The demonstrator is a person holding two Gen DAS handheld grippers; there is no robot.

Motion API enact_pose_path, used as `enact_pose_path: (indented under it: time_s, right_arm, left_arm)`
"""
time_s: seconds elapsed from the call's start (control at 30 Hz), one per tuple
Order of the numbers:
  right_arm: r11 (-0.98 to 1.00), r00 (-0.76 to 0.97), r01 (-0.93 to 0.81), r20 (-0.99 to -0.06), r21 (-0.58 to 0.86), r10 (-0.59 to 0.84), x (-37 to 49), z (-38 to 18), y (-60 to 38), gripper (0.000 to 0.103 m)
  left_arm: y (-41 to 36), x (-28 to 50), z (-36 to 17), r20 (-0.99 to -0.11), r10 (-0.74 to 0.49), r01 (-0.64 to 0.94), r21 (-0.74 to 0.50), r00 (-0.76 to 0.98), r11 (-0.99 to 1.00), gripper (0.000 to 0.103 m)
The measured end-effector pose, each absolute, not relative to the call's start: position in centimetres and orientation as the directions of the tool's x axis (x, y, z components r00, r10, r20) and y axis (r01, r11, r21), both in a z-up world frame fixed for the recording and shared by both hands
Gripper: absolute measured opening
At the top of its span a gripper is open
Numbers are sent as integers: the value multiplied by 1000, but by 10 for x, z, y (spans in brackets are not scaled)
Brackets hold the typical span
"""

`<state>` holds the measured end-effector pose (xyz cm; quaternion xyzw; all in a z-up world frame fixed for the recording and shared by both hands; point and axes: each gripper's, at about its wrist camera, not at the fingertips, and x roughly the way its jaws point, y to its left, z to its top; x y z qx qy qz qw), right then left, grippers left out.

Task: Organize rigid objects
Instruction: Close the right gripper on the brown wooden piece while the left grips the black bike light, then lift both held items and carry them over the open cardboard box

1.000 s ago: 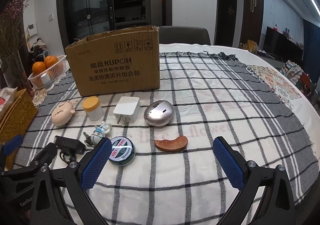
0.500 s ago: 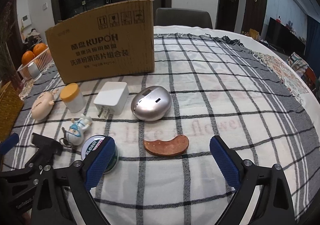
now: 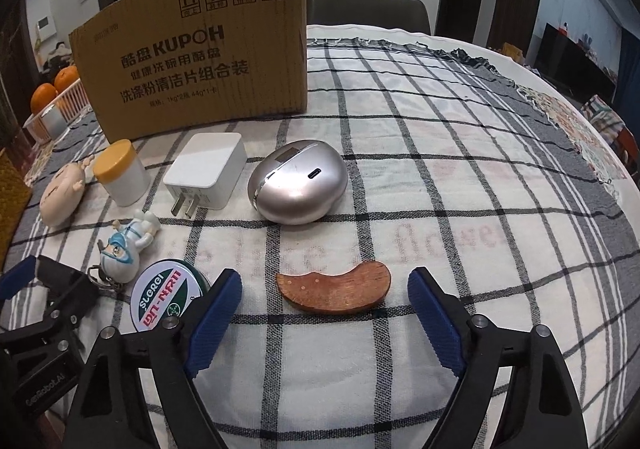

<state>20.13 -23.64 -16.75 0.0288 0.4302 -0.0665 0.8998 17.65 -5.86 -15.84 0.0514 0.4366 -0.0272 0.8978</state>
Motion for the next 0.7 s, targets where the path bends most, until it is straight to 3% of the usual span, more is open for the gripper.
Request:
enact_pose_path:
  time_s: [0.13,0.3,0.7]
  right_arm:
    - [991,619,137,-780,-7,-92,203,-169,-236,75]
    - [990,630,139,-772,2,-87,201,-168,-237,58]
    - [993,679,116,-730,2,-78,188,-146,-230,58]
  left_arm:
    - [-60,176,-159,-789,-33,110,44,613,993,72]
    - [-60,175,-159,-788,-33,109,44,615,993,72]
    - [-57,165,-137,-755,-51,118,34,653,992,72]
